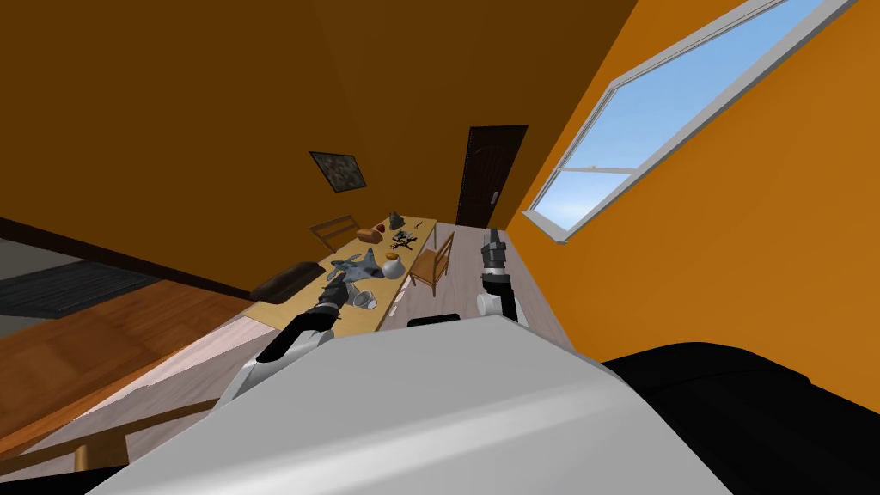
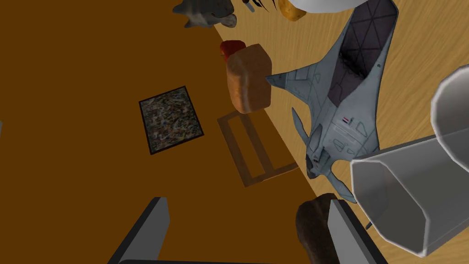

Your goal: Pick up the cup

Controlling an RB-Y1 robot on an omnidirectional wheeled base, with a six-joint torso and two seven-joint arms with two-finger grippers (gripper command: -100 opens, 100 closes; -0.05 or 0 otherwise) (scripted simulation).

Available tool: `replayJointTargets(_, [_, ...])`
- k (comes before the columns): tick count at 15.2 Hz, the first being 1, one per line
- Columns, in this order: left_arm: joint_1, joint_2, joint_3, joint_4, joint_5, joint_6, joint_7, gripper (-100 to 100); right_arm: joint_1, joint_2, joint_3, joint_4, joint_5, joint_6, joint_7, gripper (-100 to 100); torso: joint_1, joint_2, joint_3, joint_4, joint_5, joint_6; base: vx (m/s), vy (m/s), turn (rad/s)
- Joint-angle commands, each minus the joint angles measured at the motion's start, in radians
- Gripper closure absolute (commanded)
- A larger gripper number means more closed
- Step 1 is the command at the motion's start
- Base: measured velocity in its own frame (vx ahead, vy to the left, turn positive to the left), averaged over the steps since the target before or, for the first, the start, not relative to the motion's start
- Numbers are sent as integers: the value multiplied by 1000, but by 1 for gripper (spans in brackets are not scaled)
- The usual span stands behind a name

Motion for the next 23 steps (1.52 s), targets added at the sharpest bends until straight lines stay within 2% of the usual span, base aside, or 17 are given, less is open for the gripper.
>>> replayJointTargets(1, [1, 1, 11, 3, 13, 50, 1, -100, 0, 0, 0, 0, 0, 0, 0, 0, 0, 0, 0, 0, 0, 0, 21, 17, -99])
replayJointTargets(3, [1, 1, 11, 3, 13, 74, 1, -100, 0, 0, 0, 0, 0, 0, 0, 0, 0, 0, 0, 0, 0, 0, 12, 9, -20])
replayJointTargets(4, [10, 2, 26, 10, 33, 111, 3, -100, 0, 0, 0, 0, 0, 0, 0, 0, 0, 0, 0, 0, 0, 0, 14, 4, -86])
replayJointTargets(6, [10, 2, 26, 10, 33, 138, 3, -100, 0, 0, 0, 0, 0, 0, 0, 0, 0, 0, 0, 0, 0, 0, 16, 9, -82])
replayJointTargets(7, [19, 3, 40, 16, 53, 170, 5, -100, 0, 0, 0, 0, 0, 0, 0, 0, 0, 0, 0, 0, 0, 0, 23, 12, -98])
replayJointTargets(9, [19, 3, 40, 16, 53, 201, 5, -100, 0, 0, 0, 0, 0, 0, 0, 0, 0, 0, 0, 0, 0, 0, 23, 15, -70])
replayJointTargets(10, [28, 4, 54, 23, 72, 225, 6, -100, 0, 0, 0, 0, 0, 0, 0, 0, 0, 0, 0, 0, 0, 0, 23, 10, -95])
replayJointTargets(12, [28, 4, 54, 23, 72, 264, 6, -100, 0, 0, 0, 0, 0, 0, 0, 0, 0, -1, 0, 0, 0, 0, 21, 14, -72])
replayJointTargets(13, [36, 4, 68, 29, 92, 290, 8, -100, 0, 0, 0, 0, 0, 0, 0, 0, 0, 0, 0, 0, 0, 0, 26, 13, -88])
replayJointTargets(14, [36, 4, 68, 29, 92, 312, 8, -100, 0, 0, 0, 0, 0, 0, 0, 0, 0, 0, 0, 0, 0, 0, 28, 15, -106])
replayJointTargets(16, [36, 4, 68, 29, 92, 326, 8, -100, 0, 0, 0, 0, 0, 0, 0, 0, 0, 0, 0, 0, 0, 0, 15, 11, -23])
replayJointTargets(17, [44, 3, 82, 35, 111, 361, 9, -100, 0, 0, 0, 0, 0, 0, 0, 0, 0, 0, 0, 0, 0, 0, 16, 9, -87])
replayJointTargets(19, [44, 3, 82, 35, 111, 387, 9, -100, 0, 0, 0, 0, 0, 0, 0, 0, 0, 0, 0, 0, 0, 0, 21, 12, -81])
replayJointTargets(20, [52, 2, 95, 41, 129, 416, 11, -100, 0, 0, 0, 0, 0, 0, 0, 0, 0, 0, 0, 0, 0, 0, 31, 10, -96])
replayJointTargets(22, [52, 2, 95, 41, 129, 447, 11, -100, 0, 0, 0, 0, 0, 0, 0, 0, 0, -1, -1, 0, 0, 0, 31, 16, -69])
replayJointTargets(23, [60, 1, 108, 46, 148, 471, 13, -100, 0, 0, 0, 0, 0, 0, 0, 0, 0, -1, -1, 0, 0, 0, 29, 15, -89])
